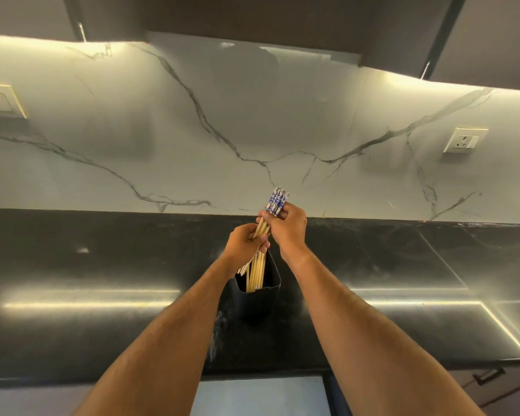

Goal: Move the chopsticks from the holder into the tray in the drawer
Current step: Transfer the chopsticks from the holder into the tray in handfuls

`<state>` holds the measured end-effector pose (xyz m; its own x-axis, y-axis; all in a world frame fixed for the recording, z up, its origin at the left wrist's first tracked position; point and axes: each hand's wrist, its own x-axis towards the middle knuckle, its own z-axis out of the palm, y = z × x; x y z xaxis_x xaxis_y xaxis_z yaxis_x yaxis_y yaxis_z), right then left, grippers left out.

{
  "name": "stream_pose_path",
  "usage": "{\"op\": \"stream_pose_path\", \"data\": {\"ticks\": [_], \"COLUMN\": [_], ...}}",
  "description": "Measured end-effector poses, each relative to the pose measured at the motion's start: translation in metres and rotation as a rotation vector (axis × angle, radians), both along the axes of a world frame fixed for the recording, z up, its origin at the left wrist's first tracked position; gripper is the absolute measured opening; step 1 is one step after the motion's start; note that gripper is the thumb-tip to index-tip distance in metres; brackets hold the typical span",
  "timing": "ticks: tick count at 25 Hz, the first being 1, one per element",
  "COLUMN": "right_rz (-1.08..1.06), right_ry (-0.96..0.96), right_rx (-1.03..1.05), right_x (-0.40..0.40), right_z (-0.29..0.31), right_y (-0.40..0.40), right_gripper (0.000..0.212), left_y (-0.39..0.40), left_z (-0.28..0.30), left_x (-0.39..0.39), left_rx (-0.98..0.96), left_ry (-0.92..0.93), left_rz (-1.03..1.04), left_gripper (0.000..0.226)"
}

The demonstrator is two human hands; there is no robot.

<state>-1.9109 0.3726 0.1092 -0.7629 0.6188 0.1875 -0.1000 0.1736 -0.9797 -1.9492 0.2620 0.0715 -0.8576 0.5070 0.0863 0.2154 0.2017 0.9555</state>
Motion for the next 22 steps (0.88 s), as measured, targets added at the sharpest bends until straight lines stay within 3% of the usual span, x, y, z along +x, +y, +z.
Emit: {"op": "stream_pose_path", "data": {"ticks": [4, 9, 14, 19, 22], "right_rz": [0.122, 0.08, 0.162, 0.207, 0.225], "right_ry": [-0.028, -0.036, -0.115, -0.261, -0.336], "right_rx": [-0.06, 0.135, 0.124, 0.163, 0.334], "right_x": [0.029, 0.062, 0.09, 0.124, 0.149], "right_z": [0.011, 0.015, 0.006, -0.011, -0.021], "right_y": [0.012, 0.016, 0.003, -0.035, -0.058], "right_gripper": [0.015, 0.047, 0.065, 0.061, 0.056], "left_y": [-0.007, -0.025, -0.055, -0.083, -0.106], "left_z": [0.022, 0.023, 0.022, 0.02, 0.012], "left_x": [0.018, 0.043, 0.073, 0.103, 0.126], "left_rx": [-0.149, -0.476, -0.708, -0.82, -0.879], "left_ry": [-0.015, 0.163, 0.298, 0.307, 0.36], "left_rz": [-0.125, -0.138, -0.272, -0.311, -0.292], "left_gripper": [0.02, 0.013, 0.015, 0.011, 0.008]}}
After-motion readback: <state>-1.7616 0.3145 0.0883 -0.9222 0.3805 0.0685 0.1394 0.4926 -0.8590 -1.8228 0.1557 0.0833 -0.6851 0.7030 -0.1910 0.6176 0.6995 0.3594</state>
